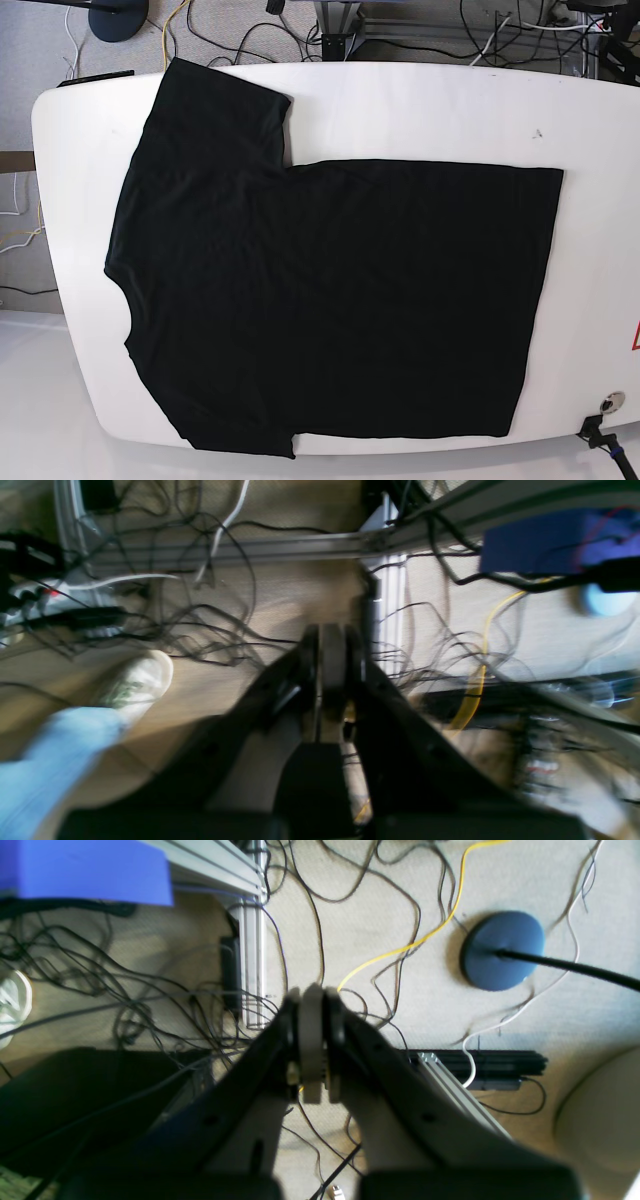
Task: Fold the T-shirt properly
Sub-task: 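Lower both grippers to the shirt's shoulder edge and pinch the fabric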
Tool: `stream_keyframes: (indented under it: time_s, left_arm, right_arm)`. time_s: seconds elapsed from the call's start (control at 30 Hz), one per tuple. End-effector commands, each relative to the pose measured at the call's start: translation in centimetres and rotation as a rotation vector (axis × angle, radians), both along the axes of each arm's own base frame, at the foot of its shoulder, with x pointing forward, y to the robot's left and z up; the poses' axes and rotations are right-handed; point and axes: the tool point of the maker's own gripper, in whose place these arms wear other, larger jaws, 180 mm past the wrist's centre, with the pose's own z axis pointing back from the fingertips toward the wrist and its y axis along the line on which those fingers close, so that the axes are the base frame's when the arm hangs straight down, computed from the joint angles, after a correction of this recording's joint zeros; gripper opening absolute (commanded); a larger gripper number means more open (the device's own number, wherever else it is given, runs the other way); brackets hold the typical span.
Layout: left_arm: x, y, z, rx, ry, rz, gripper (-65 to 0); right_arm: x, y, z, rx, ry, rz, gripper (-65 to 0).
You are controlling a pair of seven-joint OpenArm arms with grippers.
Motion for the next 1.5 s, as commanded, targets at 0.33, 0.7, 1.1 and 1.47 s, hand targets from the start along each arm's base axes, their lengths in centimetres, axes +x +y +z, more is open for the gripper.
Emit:
stream_keyframes:
  time_s: [0.33, 0.7, 1.1, 1.47]
  left_arm:
    - [4.3, 2.1, 6.9, -0.090, -0.213, 0.127, -65.0]
    - [13.2, 0.9, 11.1, -0.061, -0.462, -0.018, -64.7]
    - [20.9, 1.4, 12.5, -0.079, -0.639, -0.085, -22.0]
    - [28.2, 5.7, 14.5, -0.090, -0.681, -0.027, -18.6]
  right_arm:
    - [6.0, 1.3, 9.5, 0.038, -0.203, 0.051, -64.7]
    - [11.5, 2.2, 13.0, 0.056, -0.375, 0.055, -64.2]
    - [21.4, 1.6, 14.1, 0.071, -0.636, -0.021, -26.4]
    - [25.5, -5.0, 14.9, 0.304, -0.654, -0.451, -20.7]
